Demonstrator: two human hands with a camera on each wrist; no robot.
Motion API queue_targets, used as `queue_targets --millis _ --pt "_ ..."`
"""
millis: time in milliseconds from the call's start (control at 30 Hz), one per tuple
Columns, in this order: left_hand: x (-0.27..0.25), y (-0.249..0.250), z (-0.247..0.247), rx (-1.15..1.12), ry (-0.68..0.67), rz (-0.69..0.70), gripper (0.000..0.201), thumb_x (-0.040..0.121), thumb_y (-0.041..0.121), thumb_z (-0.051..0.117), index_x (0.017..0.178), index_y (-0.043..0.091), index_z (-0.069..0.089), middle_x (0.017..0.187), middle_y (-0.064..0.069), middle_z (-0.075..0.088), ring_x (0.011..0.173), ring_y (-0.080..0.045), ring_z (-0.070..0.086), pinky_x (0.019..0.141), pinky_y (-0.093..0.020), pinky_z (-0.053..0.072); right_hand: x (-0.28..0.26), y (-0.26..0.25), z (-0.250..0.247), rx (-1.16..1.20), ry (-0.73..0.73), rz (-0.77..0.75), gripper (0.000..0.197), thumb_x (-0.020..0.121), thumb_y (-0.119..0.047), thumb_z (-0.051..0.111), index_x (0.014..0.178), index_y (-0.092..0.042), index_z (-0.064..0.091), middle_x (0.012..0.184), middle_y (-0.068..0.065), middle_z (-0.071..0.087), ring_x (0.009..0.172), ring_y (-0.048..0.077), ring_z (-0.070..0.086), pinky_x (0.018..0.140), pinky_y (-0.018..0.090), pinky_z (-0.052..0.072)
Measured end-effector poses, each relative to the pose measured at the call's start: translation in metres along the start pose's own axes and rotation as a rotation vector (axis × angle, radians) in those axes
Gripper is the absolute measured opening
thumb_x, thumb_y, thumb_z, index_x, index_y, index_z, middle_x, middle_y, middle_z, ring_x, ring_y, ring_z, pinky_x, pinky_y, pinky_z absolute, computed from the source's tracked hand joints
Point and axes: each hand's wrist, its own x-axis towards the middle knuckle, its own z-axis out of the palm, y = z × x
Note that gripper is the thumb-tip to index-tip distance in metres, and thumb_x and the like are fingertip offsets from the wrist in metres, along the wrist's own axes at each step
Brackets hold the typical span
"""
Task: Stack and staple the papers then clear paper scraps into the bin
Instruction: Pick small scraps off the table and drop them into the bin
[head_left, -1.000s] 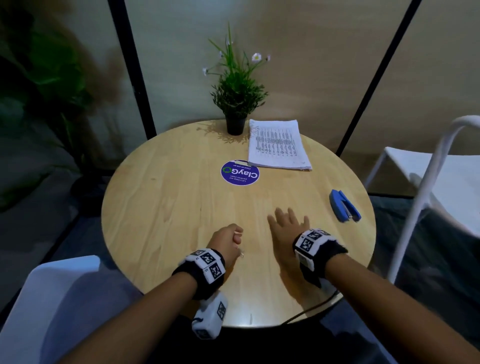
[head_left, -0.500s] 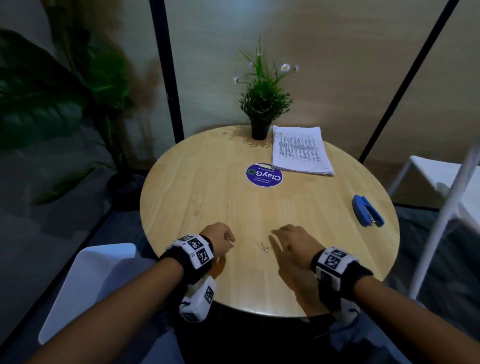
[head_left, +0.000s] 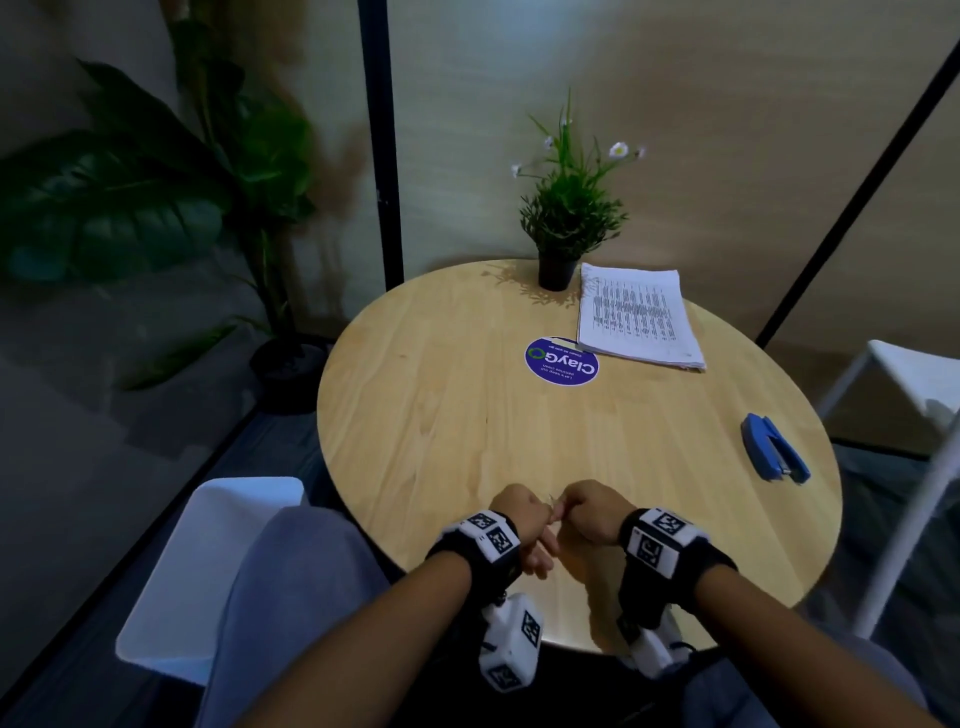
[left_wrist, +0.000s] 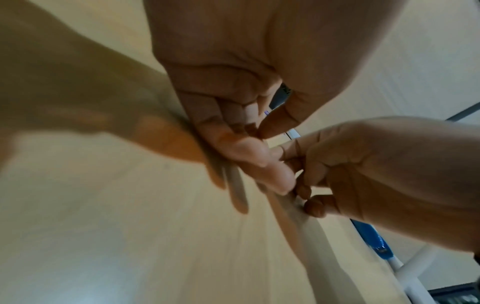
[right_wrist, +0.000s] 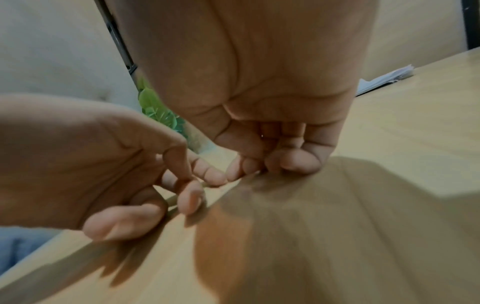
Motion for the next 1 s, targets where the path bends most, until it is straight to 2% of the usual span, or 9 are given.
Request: queue_targets --millis 67,167,233,333,467,667,800,867,1000 --pt "0.009 0.002 -0.007 0.089 0.078 0.077 0.015 0.092 0.016 0.04 0.088 0.007 0.051 0.067 -0.009 0.061 0.045 -0.024 0.053 0.047 -0.026 0.045 0.005 0.002 -0.002 0.064 0.056 0.008 0.034 0.084 0.0 0.042 0.066 -0.024 0.059 0.086 -0.003 0.061 0.087 0.015 0.054 0.077 0.025 0.04" --pt "0.021 0.001 -0.027 0.367 0.273 0.249 0.009 0.084 0.01 0.049 0.08 0.016 0.054 0.081 -0.002 0.058 0.074 -0.023 0.055 0.065 -0.023 0.041 0.006 0.012 -0.008 0.182 0.207 0.002 0.024 0.082 -0.004 0.054 0.067 -0.021 0.063 0.084 -0.001 0.069 0.081 0.013 0.058 0.069 0.022 0.043" --pt "0.027 -0.003 -0.038 0.484 0.287 0.276 0.015 0.08 0.007 0.054 0.092 0.014 0.059 0.099 -0.007 0.059 0.089 -0.024 0.058 0.072 -0.023 0.043 0.006 0.017 -0.011 0.136 0.27 0.024 0.013 0.08 -0.006 0.06 0.083 -0.018 0.065 0.092 0.001 0.068 0.084 0.013 0.057 0.071 0.021 0.042" --pt "0.034 -0.005 -0.037 0.648 0.259 0.279 0.033 0.081 0.009 0.06 0.113 0.014 0.057 0.121 -0.006 0.049 0.106 -0.022 0.056 0.09 -0.026 0.047 0.008 0.018 -0.011 0.06 0.238 0.044 0.027 0.078 -0.01 0.065 0.104 -0.017 0.064 0.088 -0.003 0.059 0.082 0.012 0.055 0.072 0.02 0.041" --pt "0.039 0.0 -0.019 0.715 0.238 0.346 0.029 0.086 0.007 0.057 0.114 0.015 0.06 0.125 -0.005 0.048 0.111 -0.022 0.054 0.095 -0.027 0.045 0.011 0.006 -0.002 0.009 0.241 -0.012 0.02 0.08 -0.014 0.065 0.1 -0.02 0.066 0.091 -0.005 0.061 0.085 0.012 0.057 0.073 0.02 0.041" --pt "0.029 0.007 -0.013 0.649 0.193 0.363 0.034 0.089 -0.006 0.042 0.107 0.009 0.067 0.116 -0.008 0.065 0.109 -0.022 0.061 0.096 -0.029 0.048 0.006 0.013 -0.004 -0.006 0.209 -0.046 0.014 0.081 -0.012 0.067 0.09 -0.022 0.07 0.084 -0.006 0.063 0.083 0.011 0.061 0.069 0.017 0.044" --pt "0.03 -0.001 -0.02 0.518 0.26 0.332 0.034 0.085 -0.006 0.04 0.1 0.012 0.065 0.097 -0.003 0.066 0.092 -0.019 0.063 0.086 -0.027 0.05 0.0 0.018 -0.003 -0.083 0.223 -0.066 0.036 0.073 -0.026 0.078 0.107 -0.022 0.067 0.094 -0.007 0.058 0.086 0.009 0.054 0.071 0.017 0.041" --pt "0.031 -0.002 -0.02 0.509 0.255 0.319 0.034 0.084 -0.005 0.04 0.099 0.012 0.065 0.095 -0.003 0.065 0.093 -0.02 0.063 0.085 -0.027 0.05 -0.002 0.013 -0.001 -0.194 0.231 -0.115 0.046 0.07 -0.032 0.08 0.113 -0.023 0.066 0.103 -0.003 0.057 0.09 0.012 0.051 0.075 0.02 0.039" --pt "0.028 0.0 -0.021 0.538 0.234 0.324 0.031 0.085 -0.003 0.045 0.104 0.01 0.065 0.105 -0.007 0.069 0.1 -0.022 0.064 0.089 -0.029 0.05 -0.004 0.004 0.003 -0.287 0.25 -0.269 0.037 0.078 -0.028 0.073 0.114 -0.02 0.068 0.117 0.002 0.059 0.105 0.019 0.056 0.085 0.022 0.041"
